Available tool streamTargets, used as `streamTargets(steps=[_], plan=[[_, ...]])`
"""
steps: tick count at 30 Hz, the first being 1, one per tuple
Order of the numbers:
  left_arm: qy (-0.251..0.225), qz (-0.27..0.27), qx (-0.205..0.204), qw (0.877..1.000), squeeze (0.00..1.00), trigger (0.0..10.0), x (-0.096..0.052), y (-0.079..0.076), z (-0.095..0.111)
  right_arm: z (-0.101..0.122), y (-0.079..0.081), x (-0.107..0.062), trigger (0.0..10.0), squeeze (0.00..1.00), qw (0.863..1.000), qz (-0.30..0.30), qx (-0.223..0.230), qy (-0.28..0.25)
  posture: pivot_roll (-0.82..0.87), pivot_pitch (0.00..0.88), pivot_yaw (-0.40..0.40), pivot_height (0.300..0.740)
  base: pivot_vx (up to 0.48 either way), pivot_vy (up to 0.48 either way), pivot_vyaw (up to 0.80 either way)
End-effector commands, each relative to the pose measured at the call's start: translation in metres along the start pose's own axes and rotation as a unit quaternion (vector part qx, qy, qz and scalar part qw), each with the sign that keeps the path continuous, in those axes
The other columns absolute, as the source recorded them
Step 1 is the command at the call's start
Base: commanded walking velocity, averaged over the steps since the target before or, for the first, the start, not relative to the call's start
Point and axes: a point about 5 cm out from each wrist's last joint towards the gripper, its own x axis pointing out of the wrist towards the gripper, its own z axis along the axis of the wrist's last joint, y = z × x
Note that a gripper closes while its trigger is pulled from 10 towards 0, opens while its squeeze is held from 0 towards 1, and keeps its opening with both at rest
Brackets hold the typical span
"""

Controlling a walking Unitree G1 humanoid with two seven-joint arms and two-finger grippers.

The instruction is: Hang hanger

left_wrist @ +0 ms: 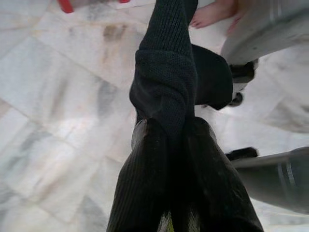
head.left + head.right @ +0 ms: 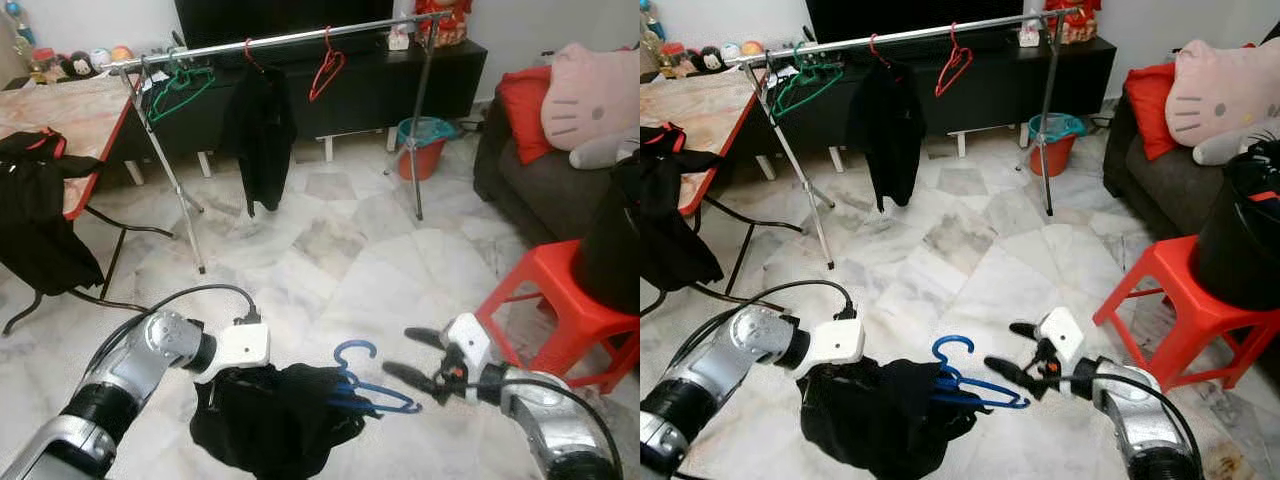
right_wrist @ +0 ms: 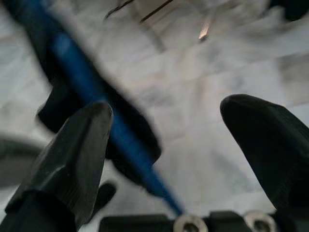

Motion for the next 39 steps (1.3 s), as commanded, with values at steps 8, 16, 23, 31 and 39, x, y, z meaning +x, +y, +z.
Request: streamTargets(steps=[8,16,23,31,39], plan=[[-0.075,0.047,-0.008,0.996,0.0,10.0,-0.004,0.022,0.034,0.028,-0.009,-0.004,10.0,0.0,0.996,-0.043,-0.05,-0.054,-0.18,0.0,0.045,0.74,0.0,0.0,0.0],[-0.073,0.035,0.008,0.997,0.0,10.0,-0.009,0.025,0.042,0.043,-0.007,-0.004,10.0,0.0,0.993,-0.04,-0.066,-0.093,-0.18,0.0,0.051,0.74,0.0,0.0,0.0],[-0.084,0.036,0.024,0.996,0.0,10.0,-0.01,0.026,0.053,0.04,-0.005,-0.007,10.0,0.0,0.994,-0.015,-0.085,-0.065,-0.18,0.0,0.045,0.74,0.0,0.0,0.0],[-0.089,0.022,0.048,0.995,0.0,10.0,-0.013,0.024,0.062,0.03,-0.002,-0.012,10.0,0.0,0.995,0.022,-0.091,-0.025,-0.17,0.0,0.039,0.74,0.0,0.0,0.0],[-0.087,0.015,0.077,0.993,0.0,10.0,-0.017,0.022,0.066,0.03,-0.005,-0.017,10.0,0.0,0.995,0.03,-0.088,-0.019,-0.17,0.0,0.041,0.74,0.0,0.0,0.0]])
